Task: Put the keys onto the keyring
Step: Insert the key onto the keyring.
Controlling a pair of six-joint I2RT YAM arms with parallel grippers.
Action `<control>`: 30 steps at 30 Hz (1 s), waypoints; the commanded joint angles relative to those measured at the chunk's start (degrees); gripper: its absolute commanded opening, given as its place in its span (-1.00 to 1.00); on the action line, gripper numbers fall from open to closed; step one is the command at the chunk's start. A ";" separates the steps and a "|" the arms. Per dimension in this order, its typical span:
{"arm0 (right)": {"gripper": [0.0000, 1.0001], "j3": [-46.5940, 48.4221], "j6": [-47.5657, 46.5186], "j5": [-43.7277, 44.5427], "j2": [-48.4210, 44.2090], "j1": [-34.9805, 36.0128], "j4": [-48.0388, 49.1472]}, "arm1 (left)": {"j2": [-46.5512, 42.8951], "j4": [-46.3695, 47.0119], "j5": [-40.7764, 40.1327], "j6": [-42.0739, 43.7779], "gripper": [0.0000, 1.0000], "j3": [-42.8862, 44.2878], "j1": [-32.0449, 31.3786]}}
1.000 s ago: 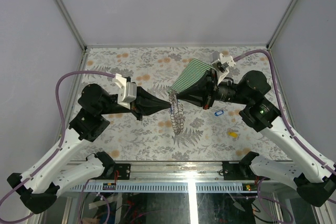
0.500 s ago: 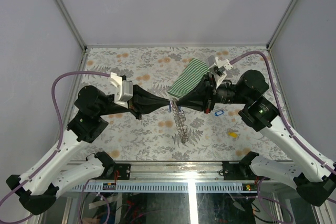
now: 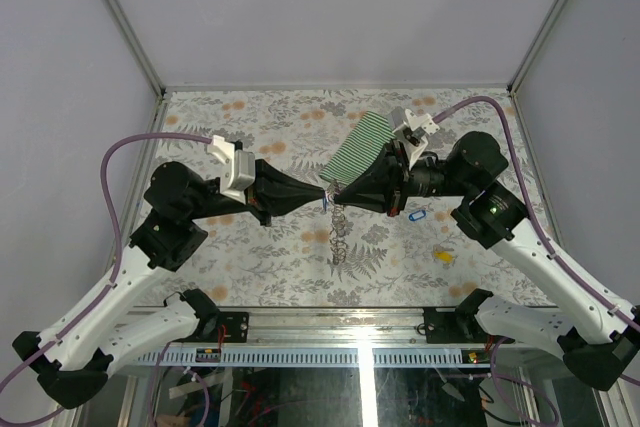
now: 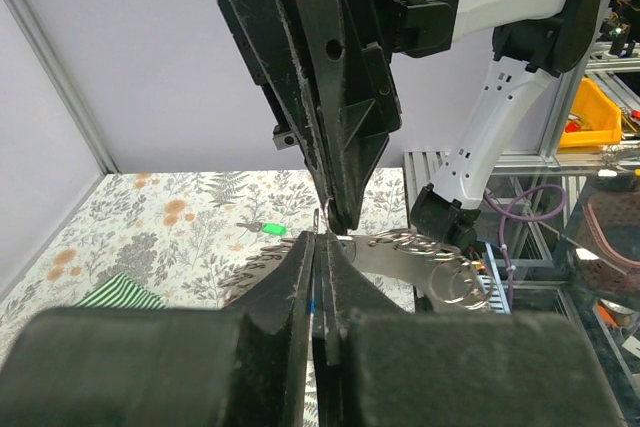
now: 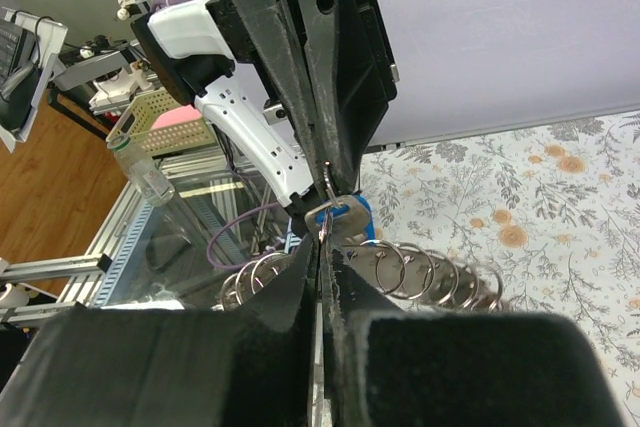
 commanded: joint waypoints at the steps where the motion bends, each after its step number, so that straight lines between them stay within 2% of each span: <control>1: -1.00 2.02 -1.11 -1.99 -1.87 -0.21 5.23 | -0.25 3.52 -1.72 -0.44 -1.00 0.09 0.08; 11: -1.00 1.82 -0.41 -3.60 -1.99 -0.23 7.39 | -0.01 3.59 -2.38 -0.97 -1.00 -0.13 0.08; 30: -1.00 2.13 -0.19 1.42 -1.02 -0.22 6.49 | 1.86 2.90 2.68 -1.47 -1.00 1.06 0.02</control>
